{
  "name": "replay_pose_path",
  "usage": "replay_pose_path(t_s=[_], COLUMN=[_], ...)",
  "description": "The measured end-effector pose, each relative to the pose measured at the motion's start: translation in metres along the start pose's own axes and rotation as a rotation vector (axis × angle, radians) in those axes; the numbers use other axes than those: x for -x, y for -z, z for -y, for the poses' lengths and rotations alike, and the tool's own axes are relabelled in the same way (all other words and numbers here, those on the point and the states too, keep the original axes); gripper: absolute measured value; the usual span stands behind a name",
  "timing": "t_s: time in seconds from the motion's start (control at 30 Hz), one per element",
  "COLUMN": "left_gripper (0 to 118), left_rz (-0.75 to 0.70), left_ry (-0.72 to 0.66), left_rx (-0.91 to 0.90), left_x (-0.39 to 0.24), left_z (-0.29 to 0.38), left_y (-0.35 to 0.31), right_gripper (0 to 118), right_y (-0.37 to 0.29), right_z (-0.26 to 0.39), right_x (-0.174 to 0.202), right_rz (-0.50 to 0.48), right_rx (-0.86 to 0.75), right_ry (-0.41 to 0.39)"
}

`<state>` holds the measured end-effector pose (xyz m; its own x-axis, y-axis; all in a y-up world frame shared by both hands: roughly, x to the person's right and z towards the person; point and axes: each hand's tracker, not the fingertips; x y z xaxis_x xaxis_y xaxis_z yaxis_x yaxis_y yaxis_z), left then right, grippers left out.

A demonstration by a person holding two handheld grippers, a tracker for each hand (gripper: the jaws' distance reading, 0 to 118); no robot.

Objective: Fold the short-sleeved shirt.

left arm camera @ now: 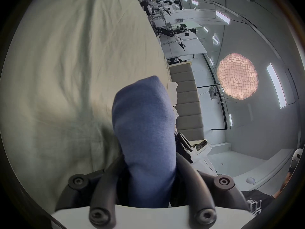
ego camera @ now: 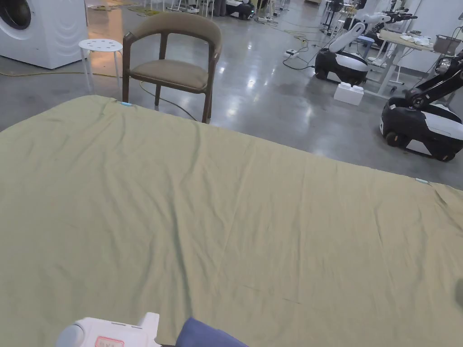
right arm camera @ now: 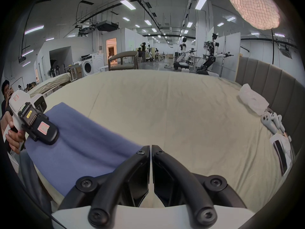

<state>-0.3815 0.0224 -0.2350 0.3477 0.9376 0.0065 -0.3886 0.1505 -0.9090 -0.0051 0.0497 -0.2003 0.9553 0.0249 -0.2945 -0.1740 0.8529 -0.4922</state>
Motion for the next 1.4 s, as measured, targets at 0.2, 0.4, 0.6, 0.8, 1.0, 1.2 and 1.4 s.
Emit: replay_pose_path(t_s=[0.2,0.4,0.6,0.8,1.0,1.2,1.4], left_gripper=[20,20,20,20,21,77,78], left_rz=[-0.081,-0.271,-0.460,-0.664,-0.819,-1.015,-1.242], left_ry=[0.051,0.068,0.044,0.009,-0.072,-0.056,0.063], left_rx=[-0.079,-0.164,-0.246,-0.295,-0.305,-0.390,-0.468], left_x=[-0.022,-0.041,-0.053,-0.063,-0.043,-0.031,-0.061], left_z=[-0.026,-0.050,-0.072,-0.079,-0.075,-0.088,-0.083], left_y=[-0.090,-0.193,-0.283,-0.329,-0.331,-0.348,-0.347], right_gripper=[1,1,1,1,1,1,1], right_y=[-0.010,-0.019,-0.028,-0.032,-0.030,-0.027,-0.025], right_z=[-0.053,-0.110,-0.144,-0.141,-0.125,-0.118,-0.116], right_x=[-0.028,-0.061,-0.086,-0.097,-0.096,-0.094,-0.096], right_rz=[0.044,0.107,0.157,0.180,0.171,0.154,0.143], right_rx=[-0.105,-0.224,-0.284,-0.280,-0.234,-0.204,-0.204], right_ry=[0.005,-0.001,-0.013,0.007,0.023,0.031,0.027])
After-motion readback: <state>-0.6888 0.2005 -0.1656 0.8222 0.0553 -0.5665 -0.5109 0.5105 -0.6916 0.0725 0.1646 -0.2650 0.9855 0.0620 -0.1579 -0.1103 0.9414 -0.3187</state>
